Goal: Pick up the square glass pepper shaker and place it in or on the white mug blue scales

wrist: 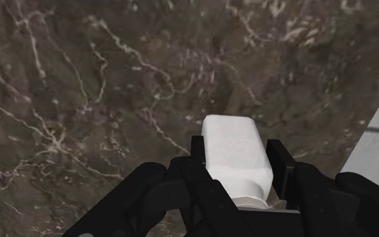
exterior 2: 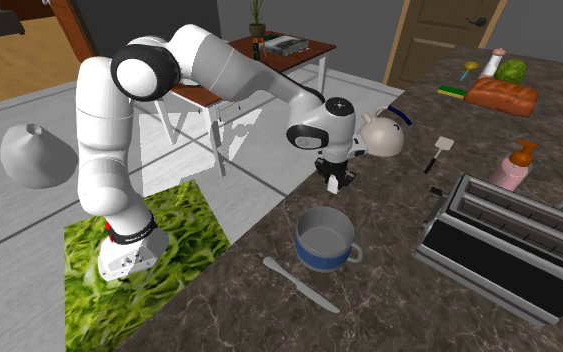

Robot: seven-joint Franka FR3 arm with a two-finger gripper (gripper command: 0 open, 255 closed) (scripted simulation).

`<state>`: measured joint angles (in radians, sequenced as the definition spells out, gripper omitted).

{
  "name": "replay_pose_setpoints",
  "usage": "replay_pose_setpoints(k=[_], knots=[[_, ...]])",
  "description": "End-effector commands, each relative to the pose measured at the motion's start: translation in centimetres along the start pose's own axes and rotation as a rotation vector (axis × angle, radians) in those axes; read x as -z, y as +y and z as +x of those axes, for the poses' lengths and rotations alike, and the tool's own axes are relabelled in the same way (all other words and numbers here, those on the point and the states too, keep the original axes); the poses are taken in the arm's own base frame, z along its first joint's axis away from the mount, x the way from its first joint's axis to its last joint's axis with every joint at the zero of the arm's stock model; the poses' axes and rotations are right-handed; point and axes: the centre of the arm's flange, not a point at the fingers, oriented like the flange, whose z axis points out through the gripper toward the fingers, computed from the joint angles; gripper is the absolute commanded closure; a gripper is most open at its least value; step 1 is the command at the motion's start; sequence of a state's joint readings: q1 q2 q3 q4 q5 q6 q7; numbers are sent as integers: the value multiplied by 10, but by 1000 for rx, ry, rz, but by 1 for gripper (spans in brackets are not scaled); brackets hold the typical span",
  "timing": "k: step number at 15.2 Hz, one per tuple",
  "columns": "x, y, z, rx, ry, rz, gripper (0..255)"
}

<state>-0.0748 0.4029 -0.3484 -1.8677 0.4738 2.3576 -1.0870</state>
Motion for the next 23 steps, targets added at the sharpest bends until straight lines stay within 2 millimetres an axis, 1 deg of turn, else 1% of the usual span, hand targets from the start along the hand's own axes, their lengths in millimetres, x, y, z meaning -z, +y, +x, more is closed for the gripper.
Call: replay_pose_setpoints(k=[1, 2, 23], knots=[[0, 0, 0, 0, -1, 0, 255], [0, 0, 0, 0, 0, 0, 255], [107, -3, 28, 0, 0, 0, 255]])
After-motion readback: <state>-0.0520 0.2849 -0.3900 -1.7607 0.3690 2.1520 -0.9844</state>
